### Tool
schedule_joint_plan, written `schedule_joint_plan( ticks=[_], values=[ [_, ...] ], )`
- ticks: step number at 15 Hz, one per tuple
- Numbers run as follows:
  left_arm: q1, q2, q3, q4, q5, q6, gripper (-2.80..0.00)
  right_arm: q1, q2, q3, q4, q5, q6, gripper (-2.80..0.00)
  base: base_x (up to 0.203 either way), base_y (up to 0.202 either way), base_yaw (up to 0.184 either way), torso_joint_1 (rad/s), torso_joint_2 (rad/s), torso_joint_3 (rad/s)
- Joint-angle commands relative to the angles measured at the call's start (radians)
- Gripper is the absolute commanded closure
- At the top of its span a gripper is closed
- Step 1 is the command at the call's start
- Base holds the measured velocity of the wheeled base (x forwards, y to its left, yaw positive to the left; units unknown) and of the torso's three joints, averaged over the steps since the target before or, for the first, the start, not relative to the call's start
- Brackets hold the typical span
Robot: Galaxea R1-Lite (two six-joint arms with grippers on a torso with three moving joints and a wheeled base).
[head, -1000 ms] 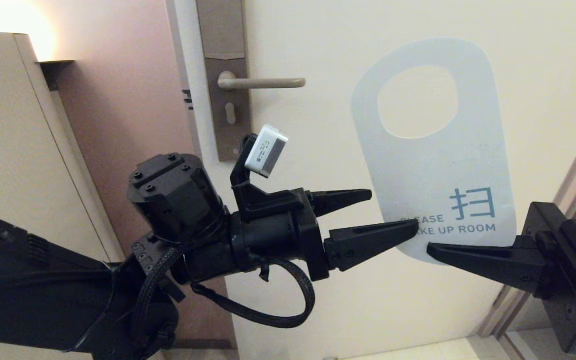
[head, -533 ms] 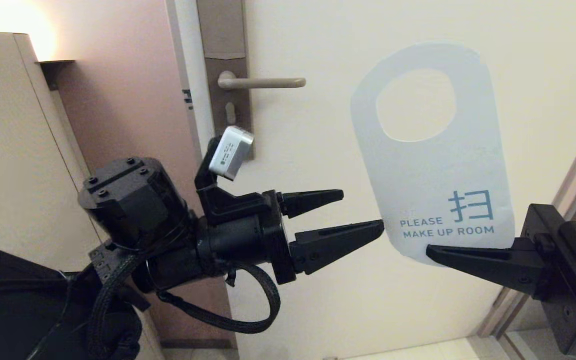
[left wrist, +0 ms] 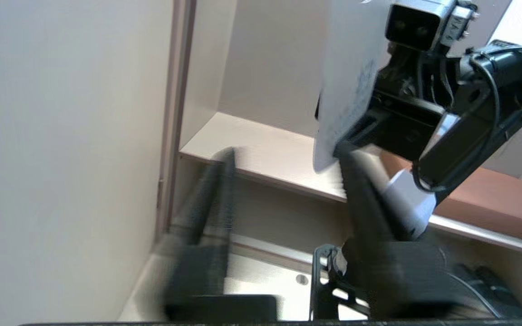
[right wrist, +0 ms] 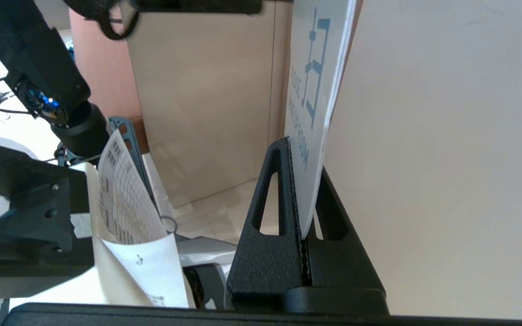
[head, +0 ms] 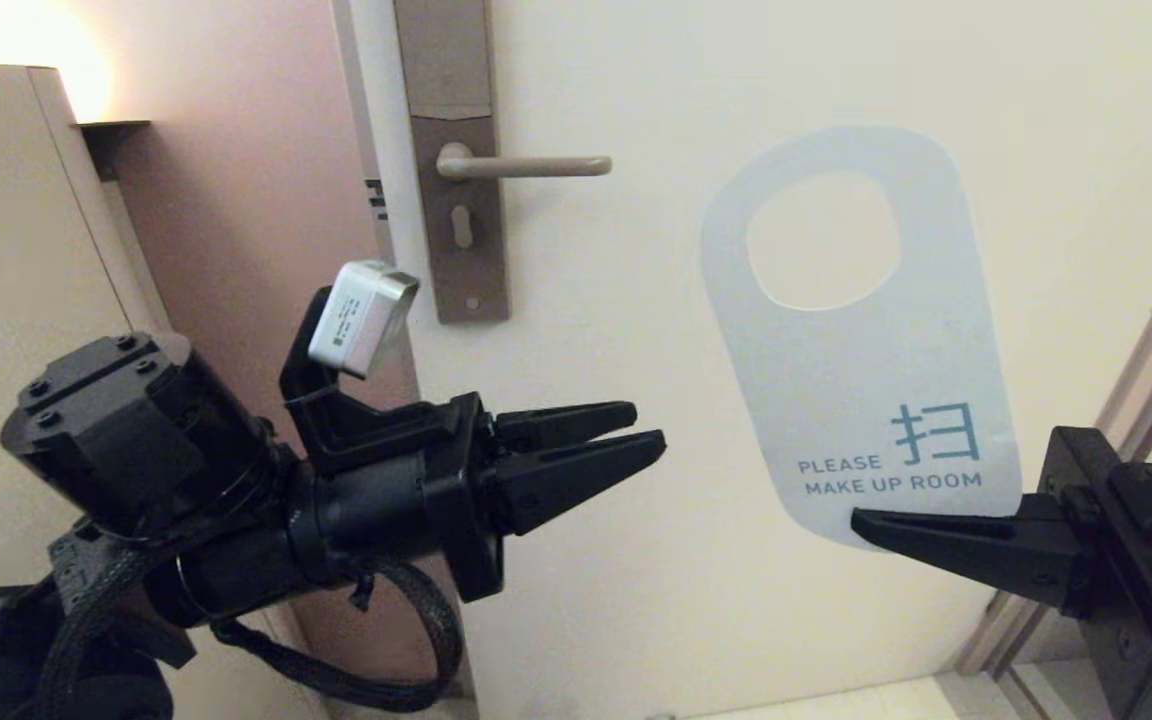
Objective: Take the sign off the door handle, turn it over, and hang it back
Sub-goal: Hang the sign back with the other side facing out
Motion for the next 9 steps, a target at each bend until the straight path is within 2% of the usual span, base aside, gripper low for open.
schedule_joint_plan(
  ticks=[1,4,6,8,9],
  values=[
    [0.024,-0.06,0.048,-0.004,-0.003,0.02,0.0,-0.007,-0.008,0.011,-0.002,0.005,-0.001,0.0,0.0,0.0,0.0,0.0,0.0,0.0],
    [0.084,-0.136,0.117,0.028,-0.002,0.075,0.0,-0.03,-0.024,0.033,-0.002,0.005,-0.001,0.0,0.0,0.0,0.0,0.0,0.0,0.0],
    [0.153,-0.202,0.162,0.115,0.001,0.129,0.0,-0.034,-0.029,0.039,-0.002,0.005,-0.001,0.0,0.0,0.0,0.0,0.0,0.0,0.0],
    [0.224,-0.262,0.2,0.24,0.041,0.247,0.0,-0.038,-0.029,0.036,-0.002,0.004,-0.001,0.0,0.0,0.0,0.0,0.0,0.0,0.0],
    [0.256,-0.283,0.214,0.29,0.093,0.307,0.0,-0.047,-0.029,0.036,-0.002,0.005,-0.001,0.0,0.0,0.0,0.0,0.0,0.0,0.0]
  ],
)
